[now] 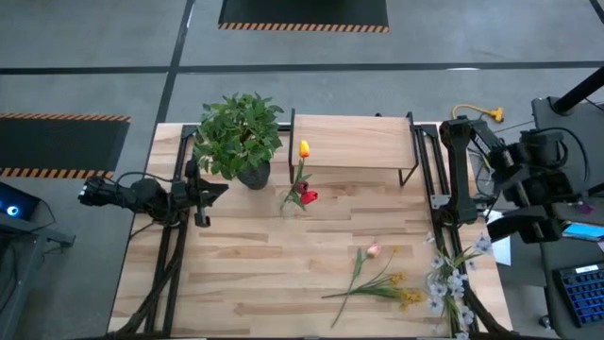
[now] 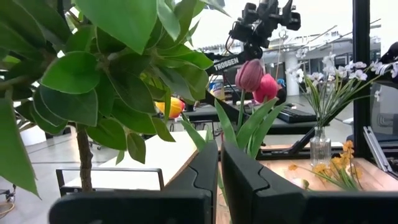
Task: Pick and place flowers into a vace then onto a shelf
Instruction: Move the bottom transparent vase from bottom to middle right of the table
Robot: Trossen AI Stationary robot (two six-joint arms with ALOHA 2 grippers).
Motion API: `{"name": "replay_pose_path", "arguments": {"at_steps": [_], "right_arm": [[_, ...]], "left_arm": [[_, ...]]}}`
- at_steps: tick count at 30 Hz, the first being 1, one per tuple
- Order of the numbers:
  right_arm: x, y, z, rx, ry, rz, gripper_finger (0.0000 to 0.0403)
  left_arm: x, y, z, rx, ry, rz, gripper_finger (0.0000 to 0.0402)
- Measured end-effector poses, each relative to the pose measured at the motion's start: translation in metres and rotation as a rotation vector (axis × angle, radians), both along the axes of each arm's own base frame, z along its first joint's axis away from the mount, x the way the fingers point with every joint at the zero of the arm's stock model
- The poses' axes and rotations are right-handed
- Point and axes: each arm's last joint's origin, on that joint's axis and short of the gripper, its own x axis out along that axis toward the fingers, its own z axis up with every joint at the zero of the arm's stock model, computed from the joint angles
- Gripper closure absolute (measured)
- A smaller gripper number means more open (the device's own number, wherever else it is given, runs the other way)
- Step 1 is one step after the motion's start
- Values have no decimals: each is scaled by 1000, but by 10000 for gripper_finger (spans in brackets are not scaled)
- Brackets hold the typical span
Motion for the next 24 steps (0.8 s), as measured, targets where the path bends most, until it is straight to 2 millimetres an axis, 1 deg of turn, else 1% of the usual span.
{"name": "replay_pose_path", "arguments": {"at_steps": [3, 5, 8, 10, 12, 15, 16, 19, 21, 24], "right_arm": [[1, -3, 6, -45, -33, -10, 220], [1, -5, 11, -28, -15, 8, 220], [1, -4, 17, 18, 44, 86, 220], [0, 0, 19, 10, 91, 154, 220], [-2, 7, 17, -51, 123, 242, 220], [-7, 21, 9, -188, 163, 406, 220], [-7, 25, 7, -213, 178, 432, 220], [-4, 36, 5, -240, 197, 389, 220], [0, 39, 5, -246, 211, 375, 220], [6, 41, 0, -276, 265, 427, 220]], "left_arm": [[0, 0, 2, -4, -22, 1, 397], [-1, 0, 4, -7, -38, 1, 397], [-1, 0, 5, -10, -52, 1, 397], [-1, 0, 6, -12, -60, 1, 397], [-2, 0, 6, -12, -64, 1, 397], [-2, 0, 6, -13, -67, 1, 397], [-2, 0, 6, -14, -68, 1, 397], [-2, 0, 6, -16, -69, 0, 397], [-2, 0, 6, -16, -69, 0, 397], [-2, 0, 6, -16, -69, 0, 397]]}}
